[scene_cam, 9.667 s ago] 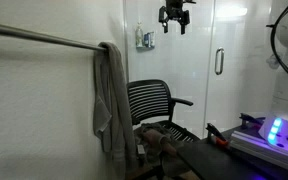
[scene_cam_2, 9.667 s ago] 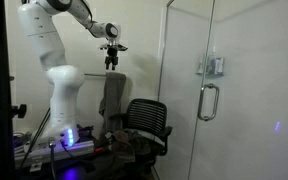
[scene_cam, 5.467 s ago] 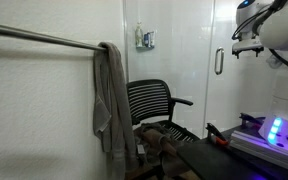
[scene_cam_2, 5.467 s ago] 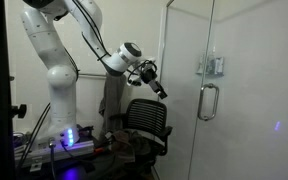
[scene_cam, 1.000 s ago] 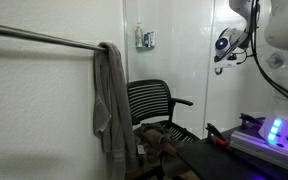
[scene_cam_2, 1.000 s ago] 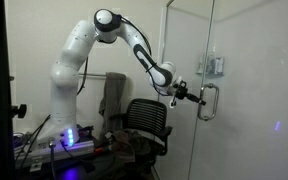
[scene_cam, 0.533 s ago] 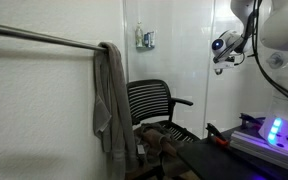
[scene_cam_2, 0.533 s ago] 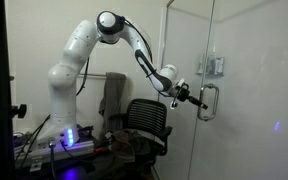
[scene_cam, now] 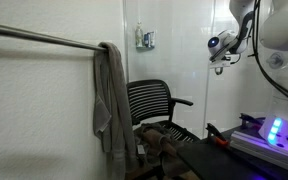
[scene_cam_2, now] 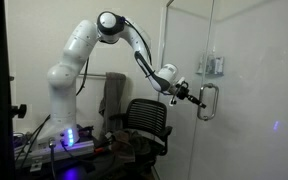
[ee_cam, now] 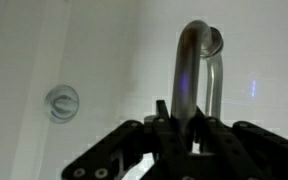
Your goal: Pull the glass door open
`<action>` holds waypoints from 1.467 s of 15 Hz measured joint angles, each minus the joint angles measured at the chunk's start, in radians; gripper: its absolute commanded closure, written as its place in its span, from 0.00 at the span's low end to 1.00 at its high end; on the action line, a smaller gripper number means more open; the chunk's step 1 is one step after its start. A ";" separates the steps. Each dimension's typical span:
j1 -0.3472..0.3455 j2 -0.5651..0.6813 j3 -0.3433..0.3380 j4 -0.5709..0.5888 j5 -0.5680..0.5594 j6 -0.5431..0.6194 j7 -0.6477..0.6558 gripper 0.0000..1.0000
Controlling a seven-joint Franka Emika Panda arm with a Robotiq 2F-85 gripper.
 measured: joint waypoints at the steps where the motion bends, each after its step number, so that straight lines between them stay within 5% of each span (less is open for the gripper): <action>1: -0.004 -0.001 0.000 0.004 0.051 0.014 -0.048 0.94; 7: -0.059 -0.027 -0.021 -0.007 0.284 0.230 -0.369 0.94; 12: -0.086 -0.107 -0.053 -0.124 0.402 0.359 -0.585 0.94; 22: -0.087 -0.400 -0.148 -0.506 0.601 0.363 -0.880 0.94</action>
